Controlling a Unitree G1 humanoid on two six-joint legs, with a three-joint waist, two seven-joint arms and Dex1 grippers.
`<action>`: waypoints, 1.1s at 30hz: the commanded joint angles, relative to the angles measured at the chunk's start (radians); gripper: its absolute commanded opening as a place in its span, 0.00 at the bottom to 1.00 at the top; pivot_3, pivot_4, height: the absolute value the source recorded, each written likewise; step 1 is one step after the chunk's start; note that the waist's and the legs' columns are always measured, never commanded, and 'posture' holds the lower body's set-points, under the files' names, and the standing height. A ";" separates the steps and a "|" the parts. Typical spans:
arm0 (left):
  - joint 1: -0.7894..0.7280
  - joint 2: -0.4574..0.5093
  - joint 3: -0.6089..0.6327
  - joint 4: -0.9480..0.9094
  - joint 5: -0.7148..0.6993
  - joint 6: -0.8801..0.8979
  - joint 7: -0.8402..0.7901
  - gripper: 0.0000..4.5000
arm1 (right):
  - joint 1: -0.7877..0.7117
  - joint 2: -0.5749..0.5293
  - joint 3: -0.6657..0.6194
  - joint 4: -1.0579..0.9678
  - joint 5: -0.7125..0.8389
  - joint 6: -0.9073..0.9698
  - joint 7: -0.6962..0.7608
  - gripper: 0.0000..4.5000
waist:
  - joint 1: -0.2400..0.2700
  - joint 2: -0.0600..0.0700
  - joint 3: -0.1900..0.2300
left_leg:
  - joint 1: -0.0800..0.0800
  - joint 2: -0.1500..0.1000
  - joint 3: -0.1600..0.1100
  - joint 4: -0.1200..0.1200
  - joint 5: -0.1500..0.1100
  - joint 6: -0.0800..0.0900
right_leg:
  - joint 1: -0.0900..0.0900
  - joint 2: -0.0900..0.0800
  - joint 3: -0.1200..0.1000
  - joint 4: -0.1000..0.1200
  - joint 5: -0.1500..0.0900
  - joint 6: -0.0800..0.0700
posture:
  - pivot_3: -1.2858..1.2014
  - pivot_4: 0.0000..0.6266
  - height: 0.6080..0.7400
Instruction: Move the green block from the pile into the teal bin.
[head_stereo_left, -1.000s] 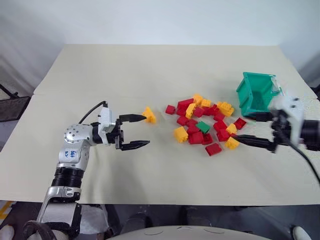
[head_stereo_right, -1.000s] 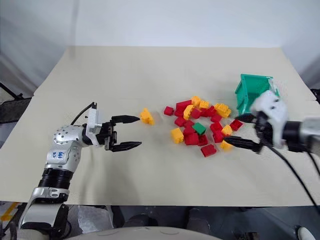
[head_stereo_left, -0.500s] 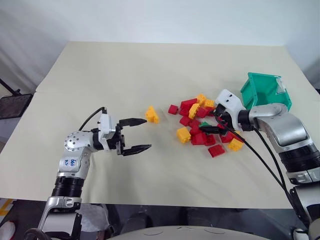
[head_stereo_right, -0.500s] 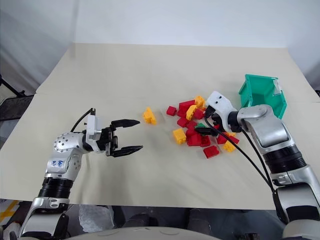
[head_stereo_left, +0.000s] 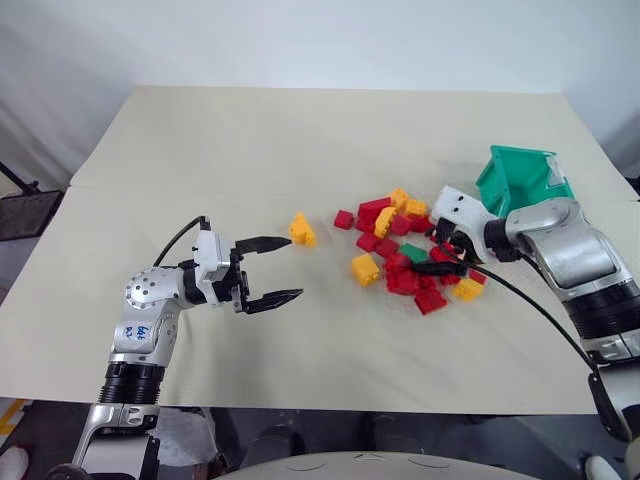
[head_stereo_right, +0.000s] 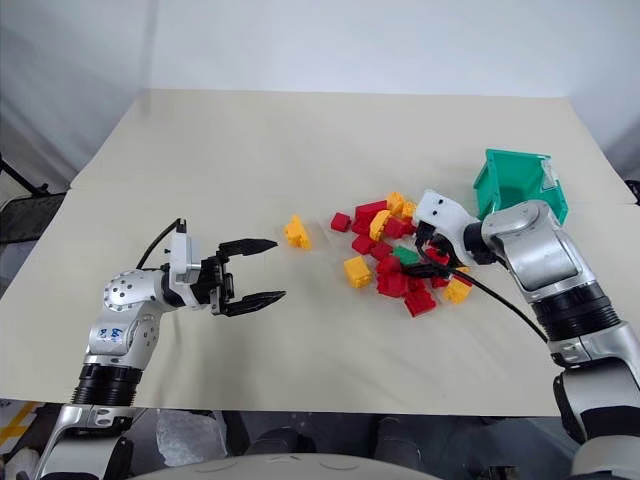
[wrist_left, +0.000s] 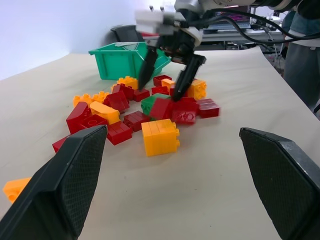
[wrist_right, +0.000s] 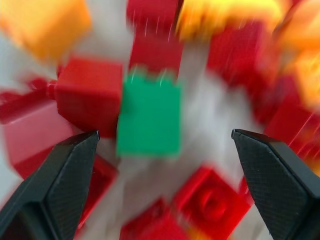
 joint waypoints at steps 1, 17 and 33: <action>-0.002 0.003 0.011 -0.026 -0.021 -0.005 0.008 1.00 | 0.011 0.037 0.010 0.049 -0.024 -0.005 -0.011 0.99 | 0.000 0.000 0.000 | 0.000 0.000 0.000 0.000 0.000 0.000 | 0.000 0.000 0.000 0.000 0.000 0.000 | 0.52 0.24 1.00; 0.012 0.007 0.009 -0.050 -0.028 -0.003 0.009 1.00 | -0.023 0.080 -0.066 0.033 -0.027 -0.005 0.008 0.54 | -0.014 0.000 0.000 | -0.001 0.000 -0.001 0.000 0.000 0.000 | 0.000 0.000 -0.001 0.000 0.000 0.000 | 0.52 0.24 1.00; -0.213 -0.123 -0.133 0.012 0.134 0.139 0.264 1.00 | 0.068 -0.018 -0.554 -0.125 0.050 0.113 -0.339 0.33 | 0.009 0.000 0.000 | -0.003 -0.002 -0.001 0.001 0.000 0.001 | -0.001 -0.001 0.000 -0.001 0.001 0.001 | 0.52 0.24 1.00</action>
